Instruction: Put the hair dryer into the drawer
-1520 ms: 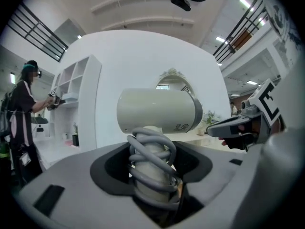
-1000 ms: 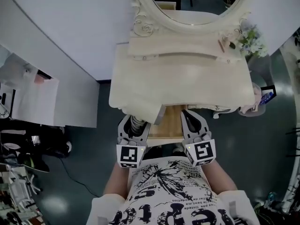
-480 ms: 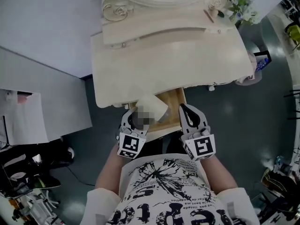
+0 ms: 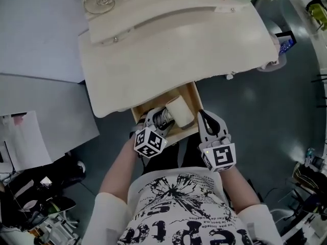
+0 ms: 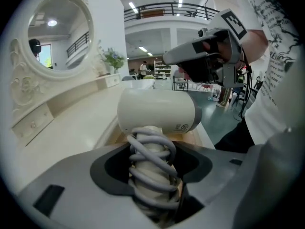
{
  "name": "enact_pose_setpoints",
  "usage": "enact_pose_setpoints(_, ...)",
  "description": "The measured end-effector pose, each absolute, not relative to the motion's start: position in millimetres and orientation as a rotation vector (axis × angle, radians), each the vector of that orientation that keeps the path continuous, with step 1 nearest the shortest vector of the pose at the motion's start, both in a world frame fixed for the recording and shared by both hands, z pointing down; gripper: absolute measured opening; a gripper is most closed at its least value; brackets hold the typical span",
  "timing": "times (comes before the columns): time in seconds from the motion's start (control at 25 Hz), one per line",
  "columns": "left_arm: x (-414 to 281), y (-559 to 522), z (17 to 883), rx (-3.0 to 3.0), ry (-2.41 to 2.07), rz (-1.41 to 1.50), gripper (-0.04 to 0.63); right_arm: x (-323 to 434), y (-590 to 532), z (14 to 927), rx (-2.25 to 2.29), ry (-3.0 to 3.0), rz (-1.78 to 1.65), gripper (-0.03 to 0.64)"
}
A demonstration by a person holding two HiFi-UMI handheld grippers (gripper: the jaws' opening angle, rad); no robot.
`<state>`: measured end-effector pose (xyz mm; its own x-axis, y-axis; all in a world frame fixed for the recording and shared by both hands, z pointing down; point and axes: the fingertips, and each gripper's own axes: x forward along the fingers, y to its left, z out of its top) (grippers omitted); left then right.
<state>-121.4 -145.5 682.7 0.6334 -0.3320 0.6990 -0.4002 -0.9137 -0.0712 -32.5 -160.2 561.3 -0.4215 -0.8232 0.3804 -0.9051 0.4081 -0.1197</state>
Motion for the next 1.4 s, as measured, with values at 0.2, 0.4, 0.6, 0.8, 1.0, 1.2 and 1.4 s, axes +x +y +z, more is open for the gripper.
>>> enact_pose_setpoints(0.2, -101.4, -138.1, 717.6, 2.718, -0.379, 1.271, 0.253, -24.4, -153.4, 573.4, 1.504, -2.39, 0.469, 0.017)
enact_pose_setpoints(0.4, -100.0, -133.8, 753.7, 2.646, -0.237, 1.401, 0.253, -14.9, -149.8, 585.8, 1.535, -2.357, 0.478, 0.017)
enact_pose_setpoints(0.6, -98.4, -131.7, 773.3, 2.561, -0.188, 1.452, 0.253, -8.2, -143.6, 591.0, 1.549, -2.332, 0.508, 0.017)
enact_pose_setpoints(0.8, -102.0, -126.6, 795.9, 2.48, -0.118, 1.518, 0.253, -8.3, -140.1, 596.8, 1.547, -2.32, 0.519, 0.017)
enact_pose_setpoints(1.0, -99.0, -123.4, 806.0, 2.468, -0.097, 1.602, 0.253, -4.4, -137.0, 597.5, 1.555, -2.309, 0.516, 0.017)
enact_pose_setpoints(1.2, -101.2, -119.6, 814.0, 2.455, -0.123, 1.633, 0.253, -3.9, -138.7, 593.7, 1.57, -2.273, 0.51, 0.017)
enact_pose_setpoints(1.4, -99.0, -119.6, 811.4, 2.496, -0.149, 1.564, 0.255, -5.7, -132.2, 600.7, 1.567, -2.285, 0.589, 0.017)
